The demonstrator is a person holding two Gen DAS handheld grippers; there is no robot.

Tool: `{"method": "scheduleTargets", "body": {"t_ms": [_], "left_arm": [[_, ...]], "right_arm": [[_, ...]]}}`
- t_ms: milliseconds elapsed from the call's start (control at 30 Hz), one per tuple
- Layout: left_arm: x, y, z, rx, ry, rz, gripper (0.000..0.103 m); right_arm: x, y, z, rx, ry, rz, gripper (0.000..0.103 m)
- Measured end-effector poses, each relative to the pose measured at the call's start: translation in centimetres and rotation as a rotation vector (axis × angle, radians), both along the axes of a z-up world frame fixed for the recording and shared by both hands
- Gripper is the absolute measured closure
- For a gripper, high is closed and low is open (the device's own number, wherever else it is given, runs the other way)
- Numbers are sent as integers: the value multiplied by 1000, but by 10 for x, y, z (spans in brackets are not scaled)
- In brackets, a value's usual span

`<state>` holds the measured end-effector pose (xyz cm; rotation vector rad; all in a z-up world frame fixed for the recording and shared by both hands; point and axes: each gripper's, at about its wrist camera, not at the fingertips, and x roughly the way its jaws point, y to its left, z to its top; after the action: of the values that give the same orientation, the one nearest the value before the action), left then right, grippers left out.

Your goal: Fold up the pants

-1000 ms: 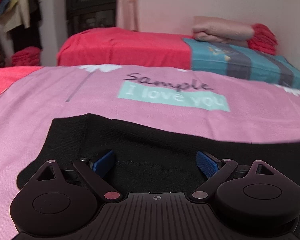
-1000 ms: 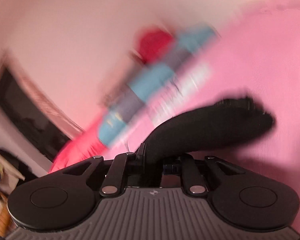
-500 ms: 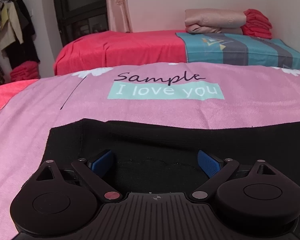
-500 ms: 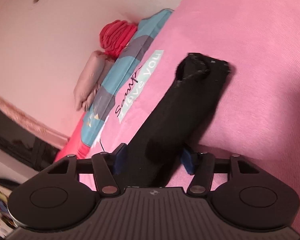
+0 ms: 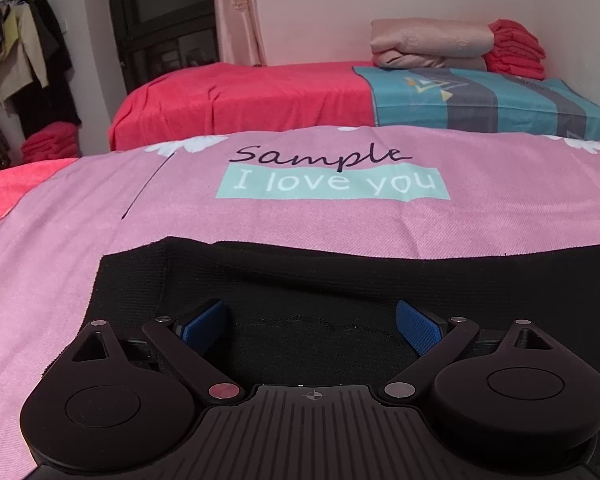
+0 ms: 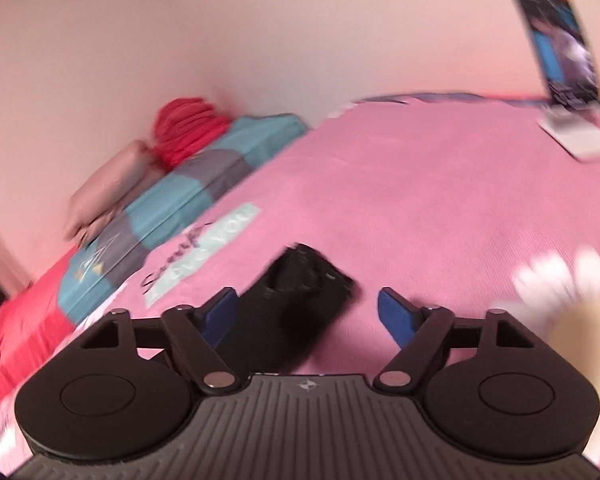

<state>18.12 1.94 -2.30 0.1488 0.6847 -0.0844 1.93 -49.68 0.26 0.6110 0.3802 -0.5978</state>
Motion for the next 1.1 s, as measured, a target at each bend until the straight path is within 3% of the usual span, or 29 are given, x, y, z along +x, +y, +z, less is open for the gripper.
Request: {"method": "scheduleTargets", "body": {"t_ms": [67,133,267,333,400,533,600,633,733,800,833,900,967,1033,1100], "left_arm": [[0,0,0,1,0,0,0],[0,0,0,1,-1,0,0],[0,-1,0,6,-2,2,0],[0,-1,0,6,-3,3,0],[0,-1,0,6,-3,2,0],[0,-1,0,6,-3,2,0],[0,-1,0,6,-3,2,0],[0,-1,0,6,-3,2,0],[0,-1,0,6,-3,2,0],[1,-1,-1,6,-3,2,0],[0,-1,-1,6,-3,2,0],[0,-1,0,5,-4,2,0],[1,0,0,3,-4,2,0],[1,-1,0,4,-4,3,0],[1,0,0,3,-4,3,0]], "right_arm": [[14,1,1,-27,12,67,37],[35,6,0,-100,46,119,39],[74,14,-19,-238,203,161,42],[86,21,-30,-294,268,197,69],[86,26,-19,-358,260,209,96],[70,25,17,-389,86,225,96],[71,21,23,-381,44,233,96],[77,17,18,-355,60,246,93],[98,-1,-10,-234,257,226,87],[75,-8,-12,-127,161,201,80],[60,-12,-11,-58,97,187,62],[28,-21,-9,98,-1,129,38],[2,-30,-13,312,-45,117,39],[-5,-34,-25,537,-43,185,39],[4,-29,-34,625,-4,235,40]]}}
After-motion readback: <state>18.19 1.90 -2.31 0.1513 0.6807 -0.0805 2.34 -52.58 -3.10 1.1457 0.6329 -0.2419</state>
